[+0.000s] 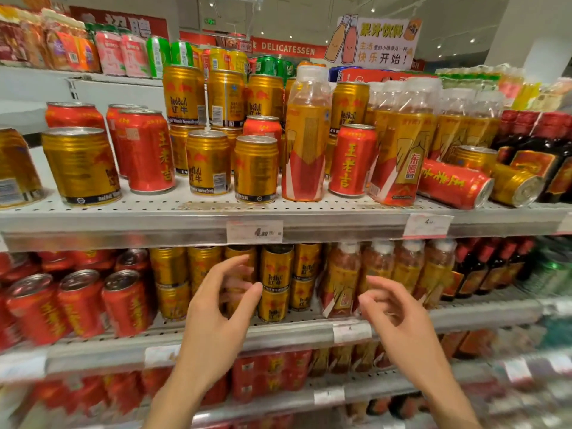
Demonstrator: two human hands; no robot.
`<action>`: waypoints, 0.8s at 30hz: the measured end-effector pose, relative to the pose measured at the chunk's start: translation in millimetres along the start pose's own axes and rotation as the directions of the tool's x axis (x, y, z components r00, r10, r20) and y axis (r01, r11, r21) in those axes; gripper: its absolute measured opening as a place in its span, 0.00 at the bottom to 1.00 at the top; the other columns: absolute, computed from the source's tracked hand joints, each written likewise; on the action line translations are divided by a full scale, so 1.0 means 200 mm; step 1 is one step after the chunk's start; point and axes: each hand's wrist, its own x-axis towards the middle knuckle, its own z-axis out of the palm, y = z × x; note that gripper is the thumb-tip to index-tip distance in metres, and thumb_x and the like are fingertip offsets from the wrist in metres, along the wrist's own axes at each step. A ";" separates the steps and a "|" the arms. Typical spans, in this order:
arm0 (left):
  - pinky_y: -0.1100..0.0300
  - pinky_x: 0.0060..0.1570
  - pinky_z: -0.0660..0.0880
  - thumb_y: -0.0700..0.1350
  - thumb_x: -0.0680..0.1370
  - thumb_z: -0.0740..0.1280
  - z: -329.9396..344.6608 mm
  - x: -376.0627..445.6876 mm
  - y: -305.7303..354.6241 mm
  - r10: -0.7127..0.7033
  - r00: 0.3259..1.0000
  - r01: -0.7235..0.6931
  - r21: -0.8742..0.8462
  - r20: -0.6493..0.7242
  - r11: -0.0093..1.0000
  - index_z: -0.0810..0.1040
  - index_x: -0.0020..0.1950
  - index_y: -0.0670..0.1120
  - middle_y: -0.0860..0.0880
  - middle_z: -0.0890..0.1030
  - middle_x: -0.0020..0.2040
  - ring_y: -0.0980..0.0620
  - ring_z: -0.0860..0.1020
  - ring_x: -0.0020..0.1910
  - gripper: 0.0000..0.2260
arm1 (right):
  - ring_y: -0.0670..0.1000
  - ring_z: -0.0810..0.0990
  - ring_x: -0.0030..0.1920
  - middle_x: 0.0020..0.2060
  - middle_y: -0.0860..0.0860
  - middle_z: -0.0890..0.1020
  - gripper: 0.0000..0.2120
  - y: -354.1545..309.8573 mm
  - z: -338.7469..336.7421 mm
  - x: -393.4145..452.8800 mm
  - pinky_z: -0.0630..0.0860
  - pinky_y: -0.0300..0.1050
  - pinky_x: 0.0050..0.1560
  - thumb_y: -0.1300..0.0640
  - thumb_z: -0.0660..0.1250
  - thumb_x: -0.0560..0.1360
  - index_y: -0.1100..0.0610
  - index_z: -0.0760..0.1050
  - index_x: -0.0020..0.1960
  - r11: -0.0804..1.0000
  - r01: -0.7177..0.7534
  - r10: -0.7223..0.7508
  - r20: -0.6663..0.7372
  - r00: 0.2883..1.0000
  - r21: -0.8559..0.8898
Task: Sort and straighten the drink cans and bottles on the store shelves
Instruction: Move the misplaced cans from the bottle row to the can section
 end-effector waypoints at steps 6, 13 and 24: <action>0.63 0.51 0.76 0.47 0.77 0.71 0.20 -0.07 0.01 -0.095 0.995 0.096 -0.023 0.029 0.995 0.76 0.63 0.57 0.59 0.82 0.52 0.56 0.81 0.53 0.15 | 0.43 0.83 0.45 0.46 0.44 0.84 0.12 0.14 -0.20 0.01 0.81 0.43 0.50 0.50 0.69 0.78 0.43 0.77 0.61 0.999 -0.027 0.026 -0.036 0.999 -0.023; 0.65 0.50 0.76 0.45 0.78 0.70 0.65 -0.05 0.19 -0.038 0.999 0.038 -0.012 -0.014 0.999 0.76 0.64 0.56 0.57 0.82 0.52 0.54 0.81 0.53 0.15 | 0.43 0.83 0.47 0.47 0.45 0.84 0.10 0.25 -0.59 0.20 0.82 0.43 0.51 0.50 0.69 0.79 0.42 0.78 0.60 0.999 0.046 -0.046 0.003 0.999 -0.001; 0.67 0.50 0.75 0.51 0.76 0.69 1.22 -0.01 0.50 0.032 0.994 -0.028 0.041 -0.108 0.999 0.77 0.63 0.57 0.58 0.82 0.52 0.56 0.80 0.52 0.16 | 0.40 0.82 0.51 0.47 0.38 0.83 0.10 0.27 -1.15 0.52 0.78 0.34 0.51 0.50 0.69 0.79 0.42 0.78 0.60 0.963 0.268 -0.262 0.131 0.956 -0.034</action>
